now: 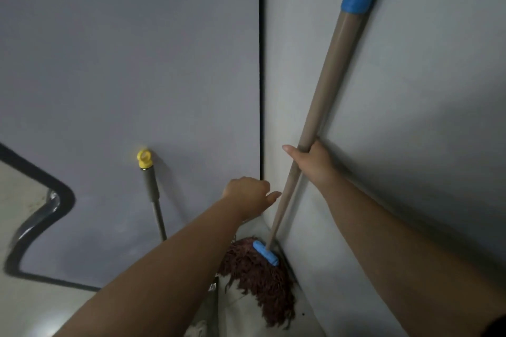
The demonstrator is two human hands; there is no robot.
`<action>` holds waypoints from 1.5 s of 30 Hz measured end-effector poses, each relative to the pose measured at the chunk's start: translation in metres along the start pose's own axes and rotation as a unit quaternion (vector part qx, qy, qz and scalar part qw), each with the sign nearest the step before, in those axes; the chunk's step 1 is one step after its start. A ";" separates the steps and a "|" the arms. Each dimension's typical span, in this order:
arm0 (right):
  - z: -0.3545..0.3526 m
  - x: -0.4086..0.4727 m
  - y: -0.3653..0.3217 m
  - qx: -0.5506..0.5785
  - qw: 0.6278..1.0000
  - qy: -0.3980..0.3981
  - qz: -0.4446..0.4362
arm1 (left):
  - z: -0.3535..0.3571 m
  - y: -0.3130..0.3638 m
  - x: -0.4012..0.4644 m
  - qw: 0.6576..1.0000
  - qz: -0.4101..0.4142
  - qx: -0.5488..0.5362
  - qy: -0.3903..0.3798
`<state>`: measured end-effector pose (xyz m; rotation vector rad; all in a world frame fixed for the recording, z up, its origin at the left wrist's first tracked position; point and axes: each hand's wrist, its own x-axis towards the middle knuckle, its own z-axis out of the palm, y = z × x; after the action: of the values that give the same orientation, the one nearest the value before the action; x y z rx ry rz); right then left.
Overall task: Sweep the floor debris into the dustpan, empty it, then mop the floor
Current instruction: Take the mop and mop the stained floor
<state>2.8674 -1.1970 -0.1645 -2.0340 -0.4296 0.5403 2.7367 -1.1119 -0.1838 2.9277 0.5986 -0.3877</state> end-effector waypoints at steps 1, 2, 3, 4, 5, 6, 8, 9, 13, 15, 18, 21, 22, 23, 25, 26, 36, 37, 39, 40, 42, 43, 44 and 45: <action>0.000 0.003 -0.004 0.015 1.000 0.001 -0.009 | 0.002 -0.003 -0.002 1.000 -0.008 -0.010 -0.003; 0.001 0.003 -0.007 0.014 1.000 -0.005 -0.022 | 0.004 -0.007 -0.005 1.000 -0.017 -0.022 -0.006; 0.003 0.001 -0.007 0.004 0.999 -0.015 -0.039 | 0.006 -0.011 -0.007 0.999 -0.026 -0.035 -0.010; 0.006 -0.004 -0.008 -0.005 0.998 -0.024 -0.056 | 0.007 -0.016 -0.009 0.998 -0.034 -0.048 -0.016; 0.009 -0.009 -0.009 -0.009 0.997 -0.032 -0.072 | 0.008 -0.021 -0.011 0.997 -0.041 -0.059 -0.024; 0.011 -0.015 -0.013 -0.016 0.996 -0.037 -0.086 | 0.008 -0.024 -0.012 0.996 -0.046 -0.069 -0.035; 0.009 -0.024 -0.031 -0.041 0.992 -0.029 -0.116 | 0.010 -0.029 -0.013 0.992 -0.053 -0.095 -0.059; 0.004 -0.028 -0.046 -0.057 0.989 -0.017 -0.137 | 0.009 -0.031 -0.014 0.990 -0.051 -0.110 -0.066; -0.026 -0.051 -0.114 -0.077 0.976 0.039 -0.202 | -0.009 -0.027 -0.011 0.978 -0.032 -0.201 -0.050; -0.039 -0.069 -0.142 -0.050 0.968 0.057 -0.241 | -0.023 -0.018 -0.010 0.958 -0.022 -0.286 -0.032; -0.049 -0.097 -0.171 -0.031 0.956 0.076 -0.283 | -0.041 0.000 -0.013 0.900 0.001 -0.436 0.011; -0.059 -0.116 -0.190 0.001 0.949 0.099 -0.300 | -0.056 0.020 -0.027 0.806 0.021 -0.588 0.053; -0.063 -0.121 -0.195 0.014 0.946 0.103 -0.309 | -0.060 0.026 -0.032 0.782 0.024 -0.619 0.070; -0.066 -0.126 -0.200 0.033 0.942 0.106 -0.318 | -0.066 0.032 -0.036 0.768 0.025 -0.635 0.085; -0.072 -0.134 -0.207 0.110 0.930 0.100 -0.337 | -0.076 0.045 -0.044 0.762 0.031 -0.639 0.101; -0.074 -0.138 -0.209 0.168 0.921 0.088 -0.341 | -0.081 0.052 -0.048 0.760 0.036 -0.640 0.109; -0.095 -0.186 -0.177 0.311 0.897 -0.112 -0.293 | -0.102 0.106 -0.107 0.722 0.036 -0.673 0.154; -0.098 -0.193 -0.176 0.317 0.893 -0.116 -0.298 | -0.100 0.113 -0.115 0.718 0.028 -0.676 0.163; -0.104 -0.208 -0.174 0.322 0.887 -0.128 -0.307 | -0.099 0.128 -0.133 0.704 0.009 -0.686 0.185; -0.107 -0.216 -0.174 0.325 0.882 -0.138 -0.311 | -0.099 0.135 -0.142 0.693 0.002 -0.694 0.197; -0.110 -0.232 -0.174 0.334 0.871 -0.168 -0.318 | -0.100 0.146 -0.163 0.670 -0.013 -0.707 0.227; -0.109 -0.240 -0.174 0.338 0.865 -0.186 -0.320 | -0.099 0.150 -0.174 0.662 -0.027 -0.709 0.244; -0.107 -0.249 -0.173 0.342 0.861 -0.203 -0.319 | -0.096 0.153 -0.185 0.656 -0.042 -0.708 0.259; -0.102 -0.259 -0.173 0.346 0.856 -0.220 -0.315 | -0.093 0.154 -0.196 0.652 -0.056 -0.707 0.270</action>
<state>2.6906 -1.3169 0.0835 -0.9783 -0.9733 0.6235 2.6451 -1.3083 -0.0297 1.3772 0.6588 0.7109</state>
